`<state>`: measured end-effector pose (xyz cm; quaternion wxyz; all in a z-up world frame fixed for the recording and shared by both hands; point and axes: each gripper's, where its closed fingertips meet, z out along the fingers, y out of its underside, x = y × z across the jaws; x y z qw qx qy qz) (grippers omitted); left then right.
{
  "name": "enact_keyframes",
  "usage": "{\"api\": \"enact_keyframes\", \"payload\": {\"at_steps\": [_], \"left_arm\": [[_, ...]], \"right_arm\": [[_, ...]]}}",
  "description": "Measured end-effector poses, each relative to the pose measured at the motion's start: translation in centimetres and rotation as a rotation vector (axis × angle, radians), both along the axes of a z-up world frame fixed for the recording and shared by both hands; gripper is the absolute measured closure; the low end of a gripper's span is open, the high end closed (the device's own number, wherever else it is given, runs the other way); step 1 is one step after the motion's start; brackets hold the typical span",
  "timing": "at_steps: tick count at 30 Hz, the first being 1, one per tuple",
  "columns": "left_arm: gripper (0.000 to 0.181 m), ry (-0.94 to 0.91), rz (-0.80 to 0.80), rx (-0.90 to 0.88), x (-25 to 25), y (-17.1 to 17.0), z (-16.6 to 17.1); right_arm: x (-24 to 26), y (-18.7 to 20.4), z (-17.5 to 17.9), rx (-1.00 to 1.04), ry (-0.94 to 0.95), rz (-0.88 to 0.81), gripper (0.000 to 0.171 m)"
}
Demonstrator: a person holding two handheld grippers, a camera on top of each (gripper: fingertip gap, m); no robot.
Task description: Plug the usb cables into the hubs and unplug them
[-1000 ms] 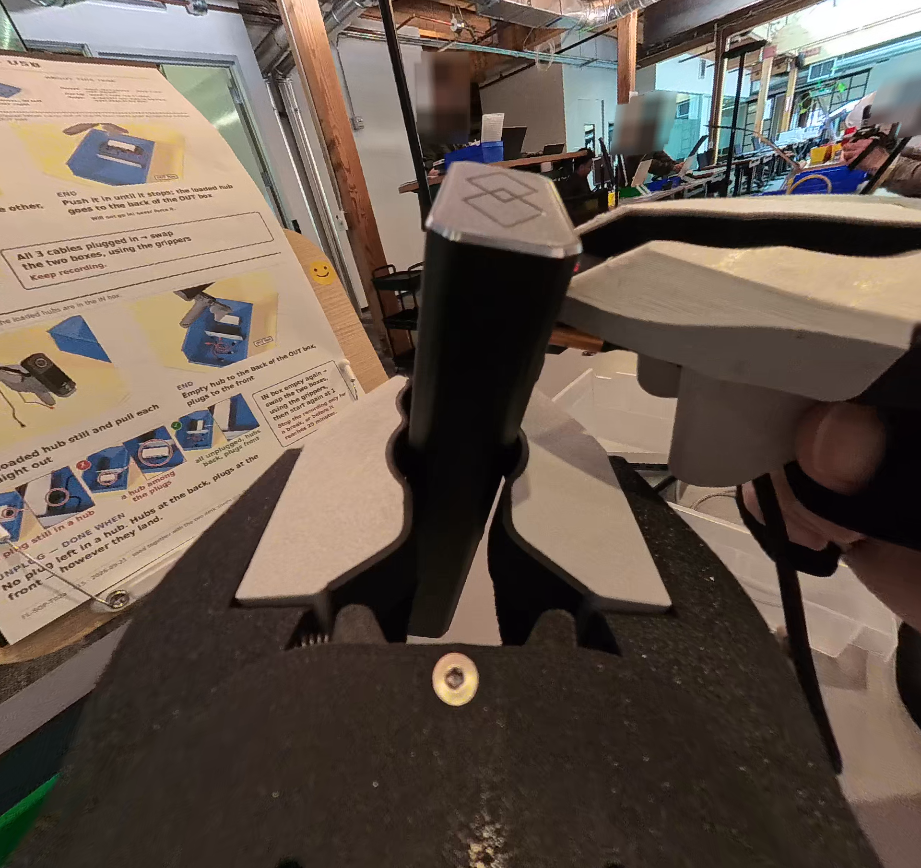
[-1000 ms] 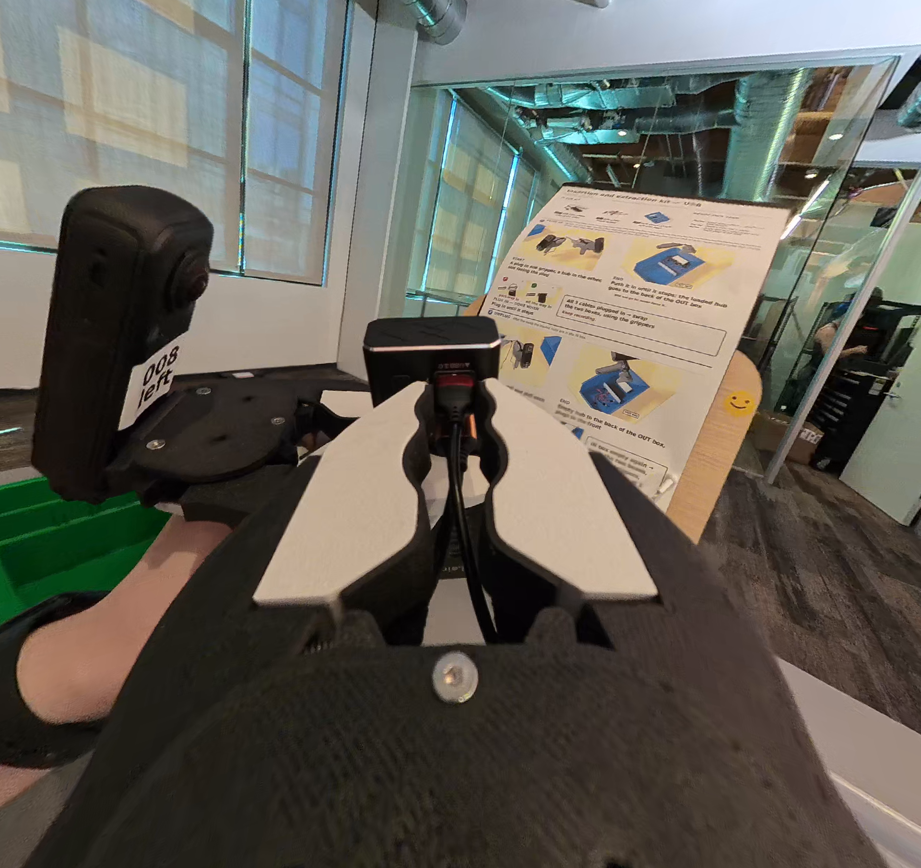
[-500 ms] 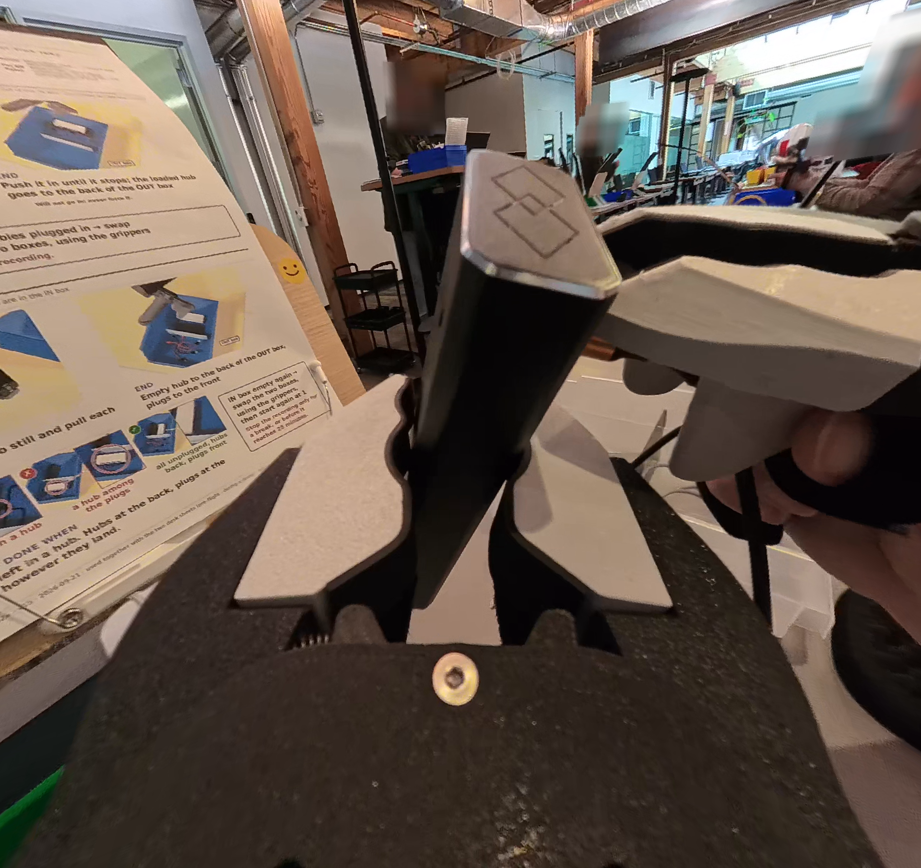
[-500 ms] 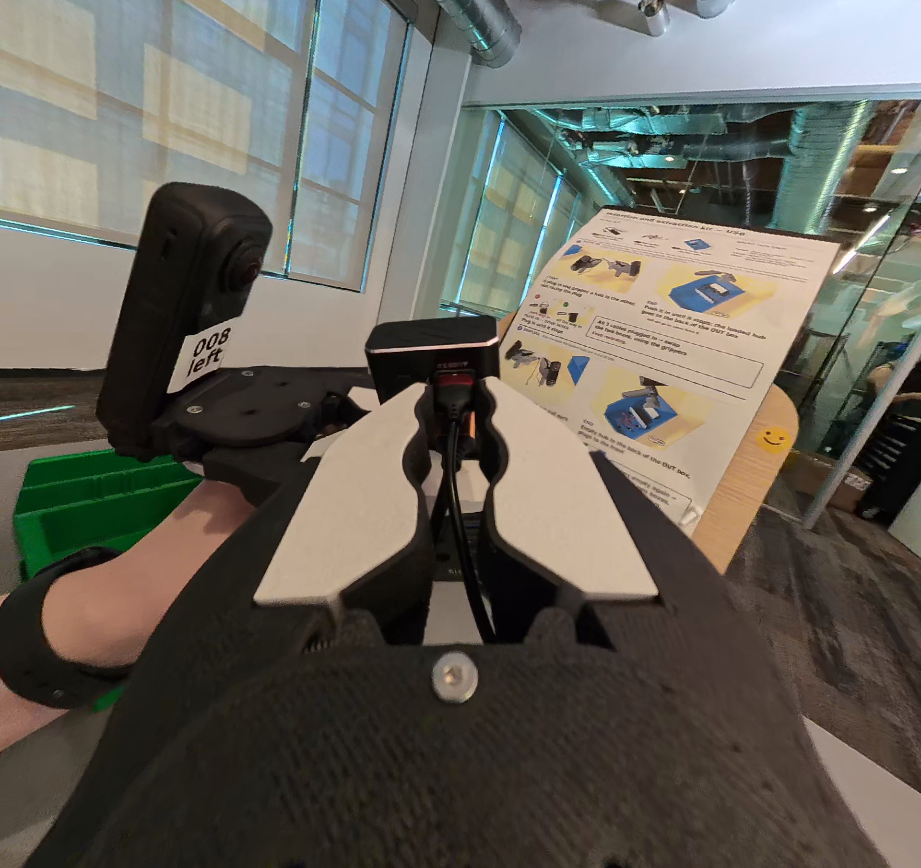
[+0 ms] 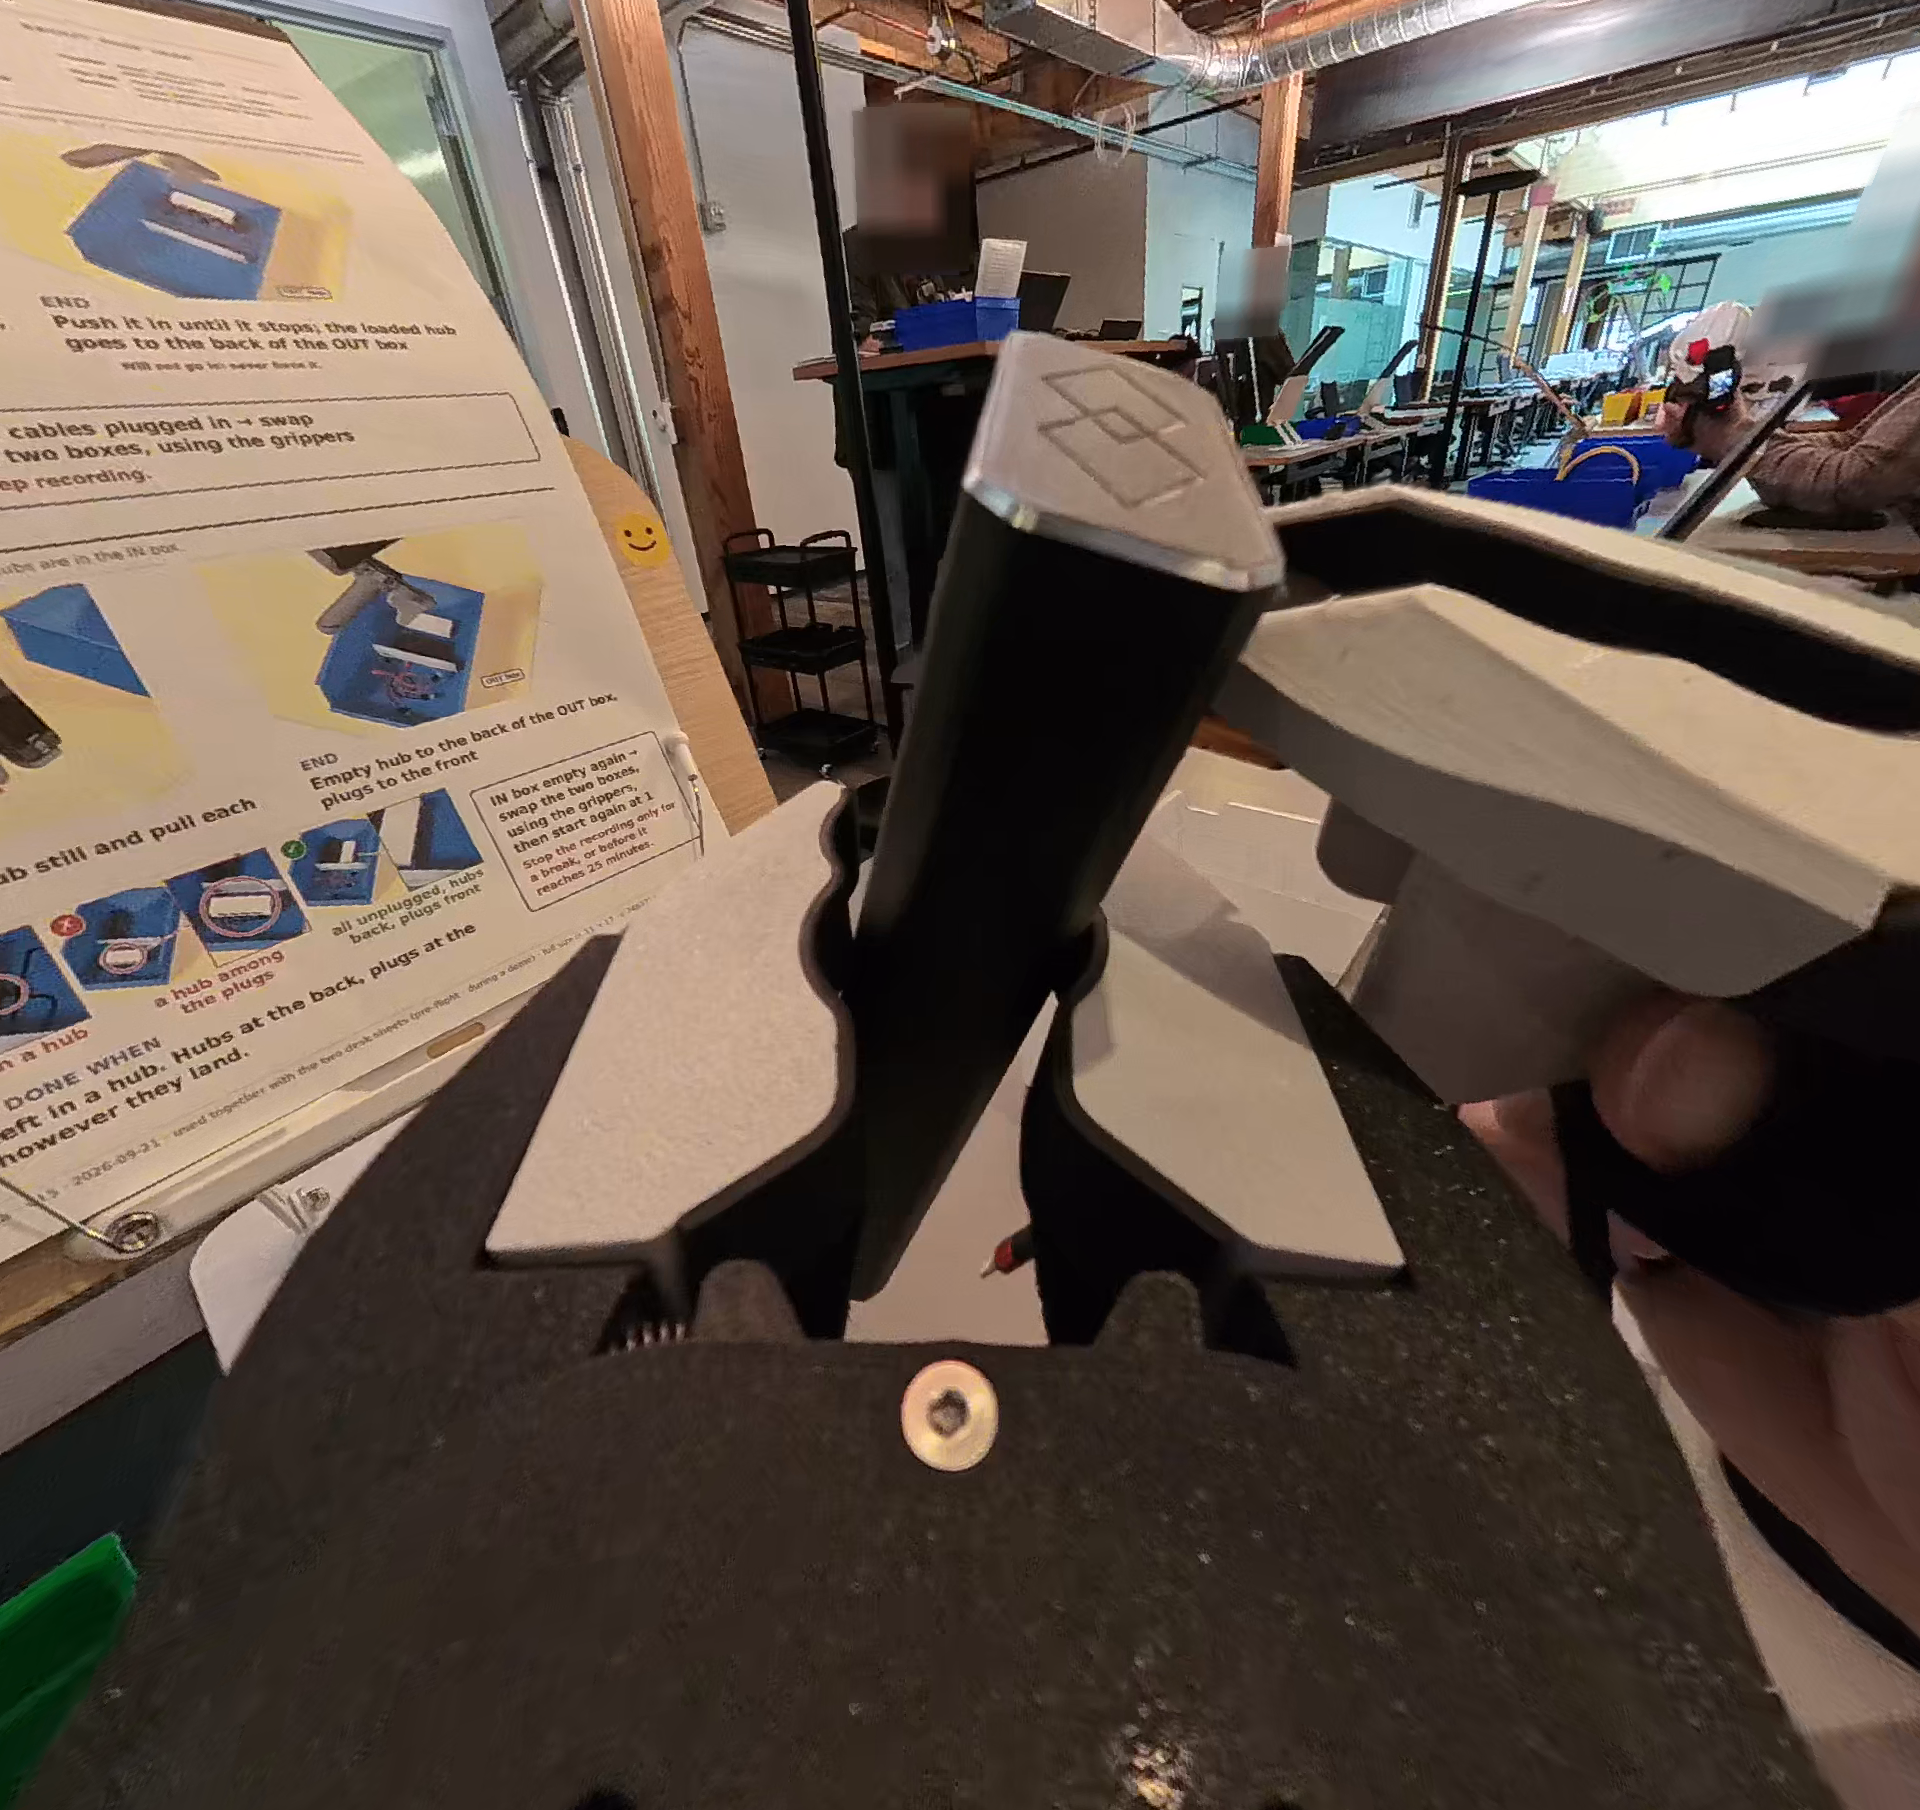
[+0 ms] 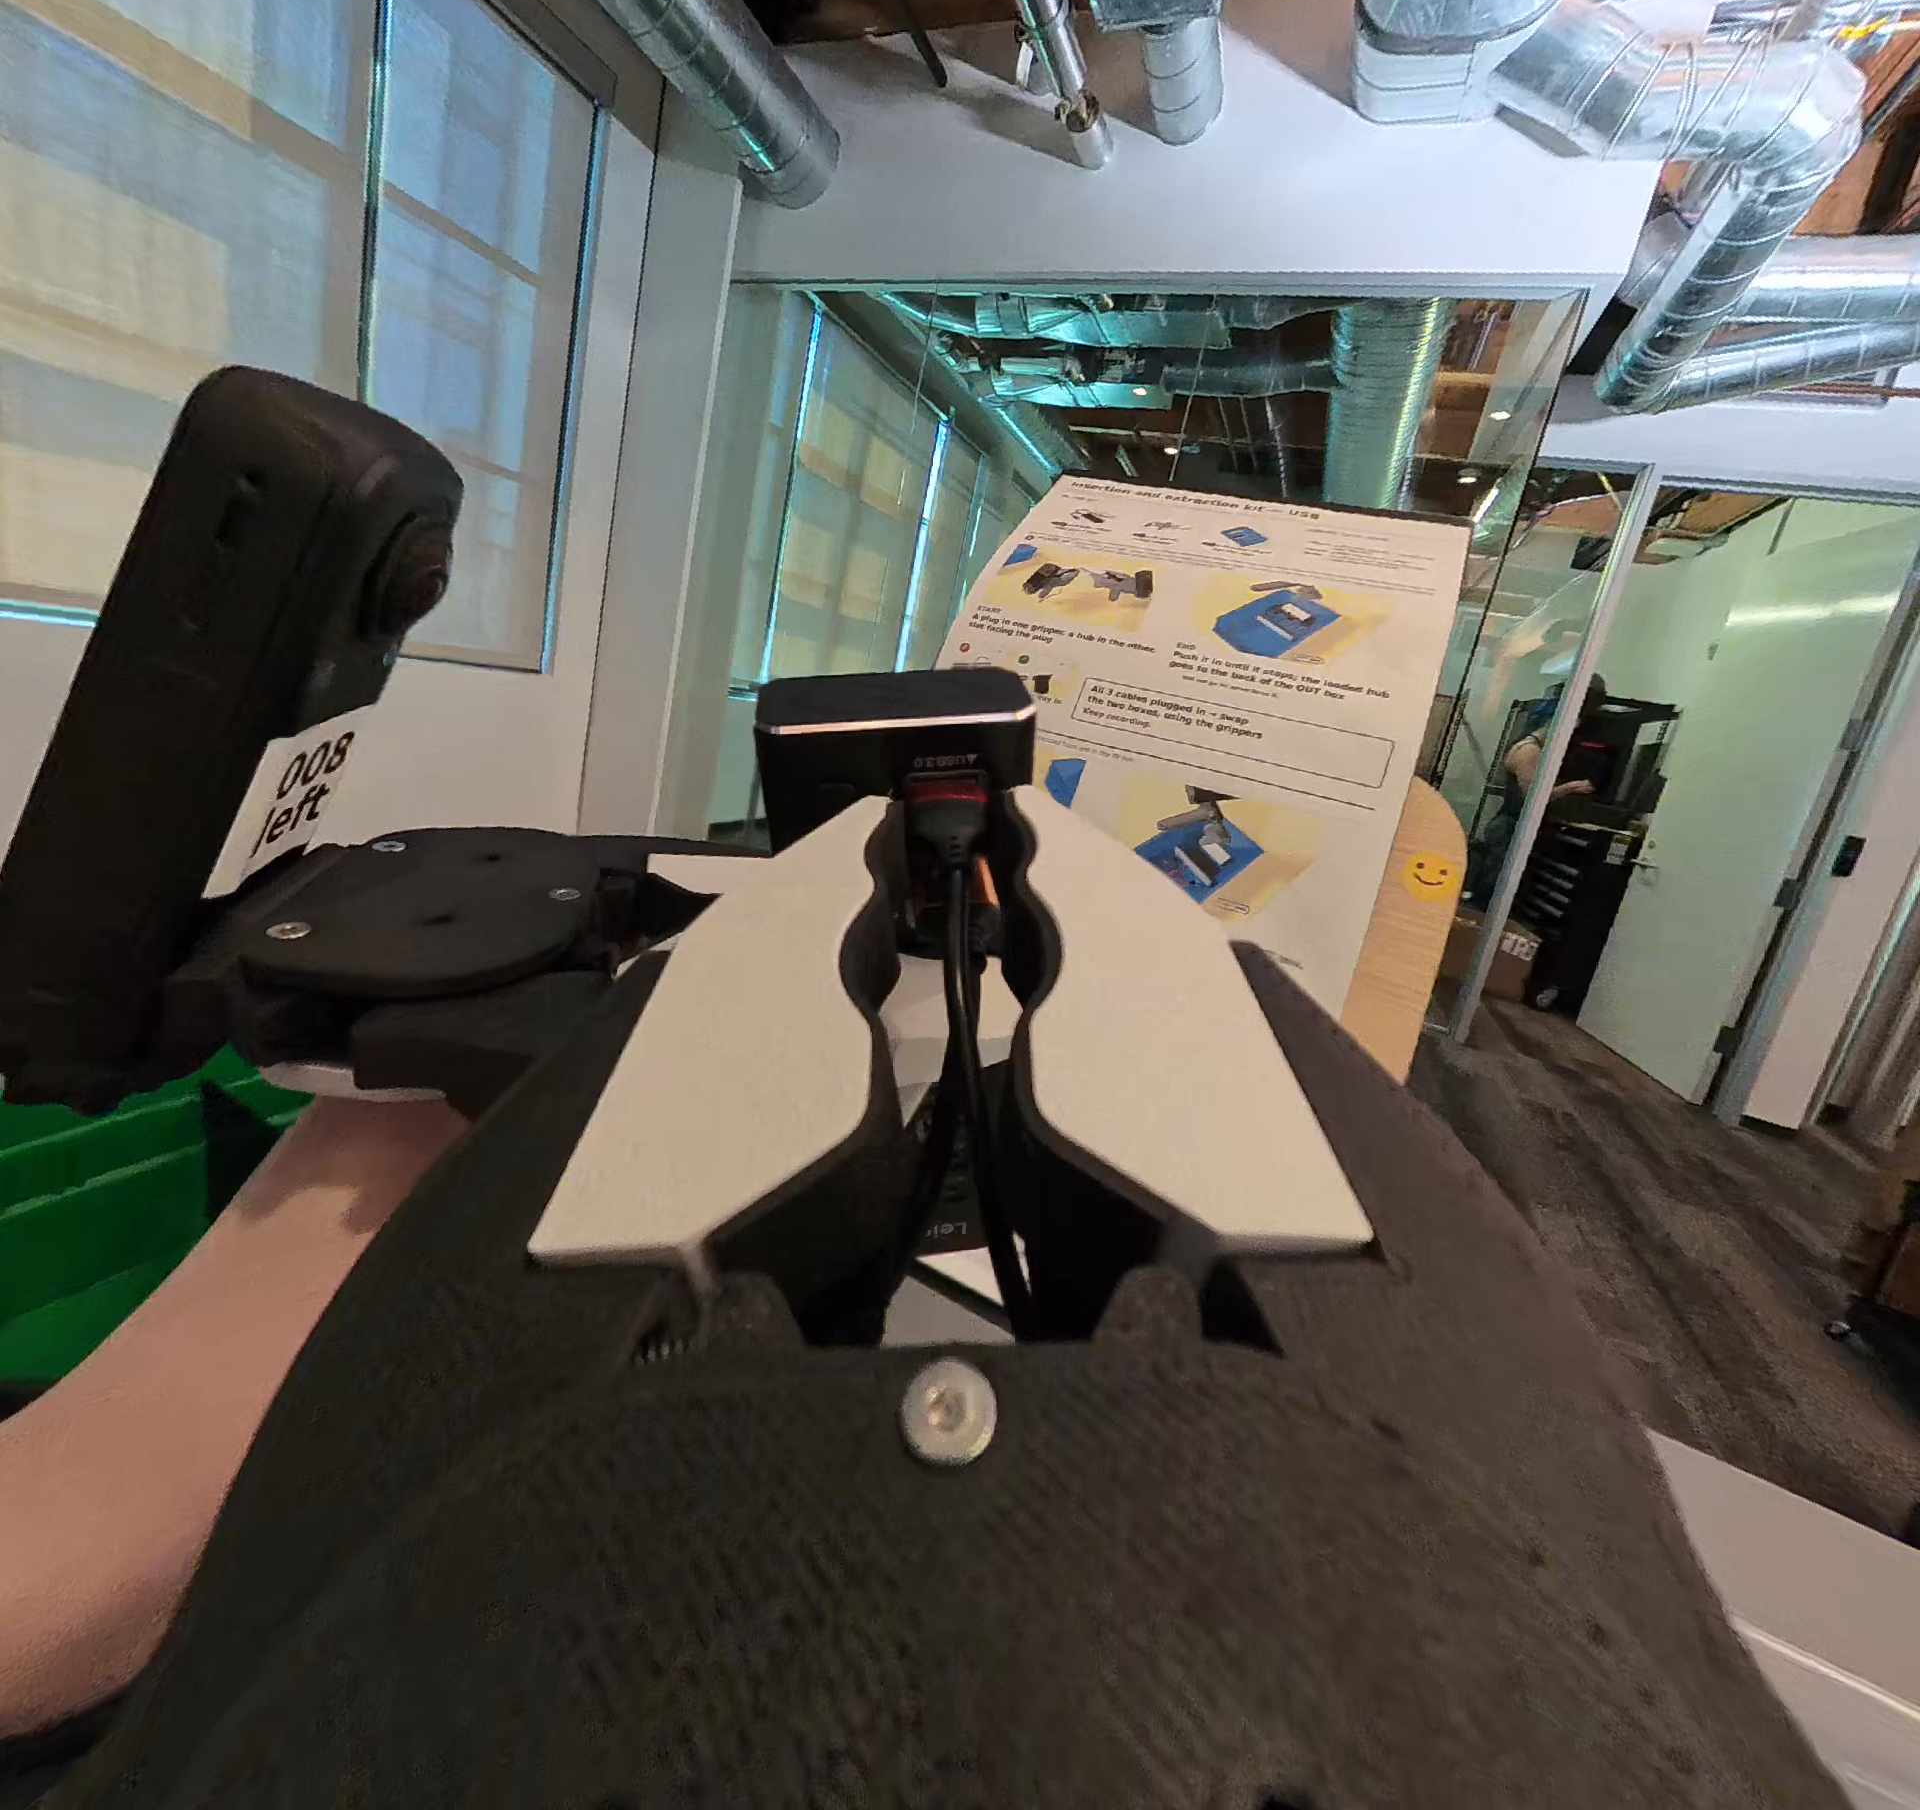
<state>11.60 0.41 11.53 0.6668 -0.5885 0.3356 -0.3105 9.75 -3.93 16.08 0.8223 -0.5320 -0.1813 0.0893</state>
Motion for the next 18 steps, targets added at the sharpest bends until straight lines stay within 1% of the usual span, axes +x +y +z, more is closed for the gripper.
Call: {"api": "enact_keyframes", "payload": {"at_steps": [4, 8, 10, 13, 16, 18], "left_arm": [[0.147, 0.020, 0.023, 0.019, -0.4, 0.7, -0.2], [0.146, 0.005, 0.016, -0.010, -0.3, 1.1, -0.6], [0.145, 0.003, -0.002, -0.028, -0.3, 1.3, -0.8], [0.144, 0.011, 0.014, 0.002, -0.7, 1.3, -0.5], [0.144, 0.028, 0.023, 0.029, -0.7, 1.1, -0.3], [0.146, 0.056, -0.041, 0.080, -0.2, 0.2, -0.2]], "right_arm": [[-0.2, 0.4, -0.4, -0.030, 0.000, 0.020, 0.154], [-0.2, 0.8, -0.8, -0.041, 0.026, 0.019, 0.154], [-0.4, 0.9, -1.0, -0.031, -0.010, -0.011, 0.154], [-0.9, 0.5, -1.0, -0.015, -0.027, 0.048, 0.154], [-0.8, 0.3, -0.9, -0.038, 0.010, 0.110, 0.154], [-0.6, -0.2, -0.6, -0.034, 0.034, 0.120, 0.155]]}}
